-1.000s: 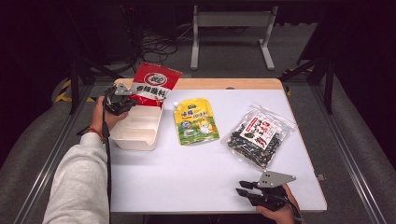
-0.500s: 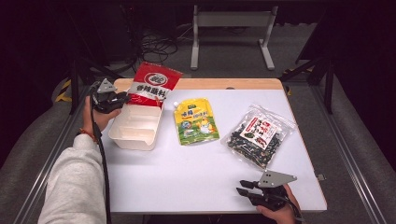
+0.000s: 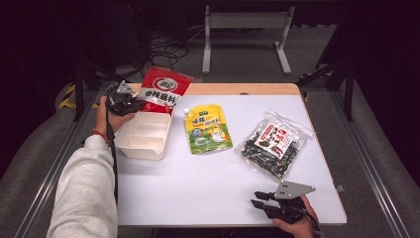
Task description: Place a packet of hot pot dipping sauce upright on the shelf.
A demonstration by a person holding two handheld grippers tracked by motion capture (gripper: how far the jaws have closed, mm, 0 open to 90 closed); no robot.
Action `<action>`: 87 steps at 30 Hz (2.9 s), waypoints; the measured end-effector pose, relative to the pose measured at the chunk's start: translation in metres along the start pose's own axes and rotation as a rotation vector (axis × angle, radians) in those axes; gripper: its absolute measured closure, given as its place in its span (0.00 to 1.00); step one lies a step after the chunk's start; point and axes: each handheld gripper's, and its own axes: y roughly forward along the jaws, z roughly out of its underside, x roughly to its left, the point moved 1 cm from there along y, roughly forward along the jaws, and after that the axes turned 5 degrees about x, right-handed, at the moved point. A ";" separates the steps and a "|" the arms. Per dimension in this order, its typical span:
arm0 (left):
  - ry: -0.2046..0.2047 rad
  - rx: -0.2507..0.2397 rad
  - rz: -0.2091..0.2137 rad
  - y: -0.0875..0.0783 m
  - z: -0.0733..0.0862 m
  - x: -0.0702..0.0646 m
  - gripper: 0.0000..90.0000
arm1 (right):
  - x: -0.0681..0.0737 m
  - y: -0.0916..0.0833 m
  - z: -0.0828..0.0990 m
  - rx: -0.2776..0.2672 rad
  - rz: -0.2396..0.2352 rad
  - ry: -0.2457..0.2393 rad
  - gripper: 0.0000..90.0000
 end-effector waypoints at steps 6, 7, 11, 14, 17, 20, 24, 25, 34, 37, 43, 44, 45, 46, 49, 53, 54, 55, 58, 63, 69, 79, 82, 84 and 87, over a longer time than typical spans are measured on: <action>0.042 0.037 -0.019 0.005 0.000 -0.004 0.83 | 0.001 0.002 -0.001 0.004 -0.016 -0.005 0.75; 0.049 0.039 -0.024 0.005 0.001 -0.005 0.83 | 0.001 0.003 -0.001 0.006 -0.016 -0.005 0.75; 0.098 0.060 -0.043 0.006 0.000 -0.008 0.83 | 0.000 0.003 0.000 0.007 -0.017 0.001 0.74; 0.120 0.076 -0.043 0.006 -0.002 -0.010 0.83 | -0.001 0.004 0.000 0.011 -0.016 0.006 0.74; 0.142 0.096 -0.058 0.007 -0.005 -0.012 0.83 | -0.001 0.004 0.000 0.013 -0.019 0.003 0.73; 0.145 0.106 -0.058 0.008 -0.006 -0.012 0.83 | 0.000 0.004 -0.001 0.010 -0.022 0.003 0.73; 0.110 0.107 -0.045 0.011 -0.003 -0.011 0.83 | 0.000 0.004 0.000 0.014 -0.026 0.002 0.73; 0.102 0.143 -0.030 0.017 -0.001 -0.011 0.83 | 0.000 0.005 0.000 0.016 -0.028 0.000 0.73; 0.047 0.115 -0.020 0.017 0.001 -0.008 0.82 | 0.000 0.001 0.000 0.007 -0.022 0.008 0.72; 0.003 0.070 0.004 0.010 0.004 -0.004 0.79 | 0.000 0.001 -0.001 0.004 -0.019 0.003 0.72; -0.082 -0.056 0.029 -0.019 0.010 -0.005 0.71 | -0.001 -0.005 -0.003 -0.021 -0.004 0.003 0.72; -0.084 -0.071 0.016 -0.024 0.011 -0.006 0.69 | -0.001 -0.006 -0.004 -0.021 0.000 0.002 0.72; -0.089 -0.087 0.021 -0.029 0.011 -0.008 0.67 | -0.002 -0.006 -0.003 -0.021 0.006 0.002 0.72; -0.089 -0.087 0.021 -0.029 0.011 -0.008 0.67 | -0.002 -0.006 -0.003 -0.021 0.006 0.002 0.72; -0.086 -0.131 0.017 -0.044 0.014 -0.019 0.64 | -0.004 -0.008 -0.003 -0.029 0.013 0.009 0.74; -0.077 -0.192 0.021 -0.066 0.020 -0.038 0.56 | -0.009 -0.010 -0.005 -0.042 0.030 0.019 0.76; -0.077 -0.192 0.021 -0.066 0.020 -0.038 0.55 | -0.009 -0.010 -0.005 -0.042 0.030 0.019 0.76; -0.075 -0.211 0.018 -0.072 0.022 -0.043 0.55 | -0.010 -0.010 -0.006 -0.044 0.030 0.020 0.77; -0.067 -0.247 0.022 -0.085 0.028 -0.057 0.51 | -0.014 -0.012 -0.009 -0.058 0.038 0.018 0.79; -0.042 -0.296 0.048 -0.105 0.041 -0.085 0.48 | -0.016 -0.012 -0.013 -0.067 0.043 0.013 0.81; -0.009 -0.324 0.078 -0.120 0.059 -0.120 0.44 | -0.021 -0.010 -0.018 -0.075 0.046 0.009 0.84; 0.012 -0.330 0.121 -0.130 0.087 -0.161 0.41 | -0.025 -0.009 -0.024 -0.074 0.057 -0.002 0.89; 0.011 -0.315 0.163 -0.128 0.099 -0.178 0.41 | -0.026 -0.010 -0.025 -0.075 0.064 -0.008 0.91; 0.013 -0.296 0.177 -0.123 0.104 -0.185 0.39 | -0.027 -0.011 -0.025 -0.078 0.069 -0.007 0.92; 0.006 -0.260 0.201 -0.116 0.114 -0.195 0.38 | -0.028 -0.013 -0.024 -0.077 0.084 -0.008 0.92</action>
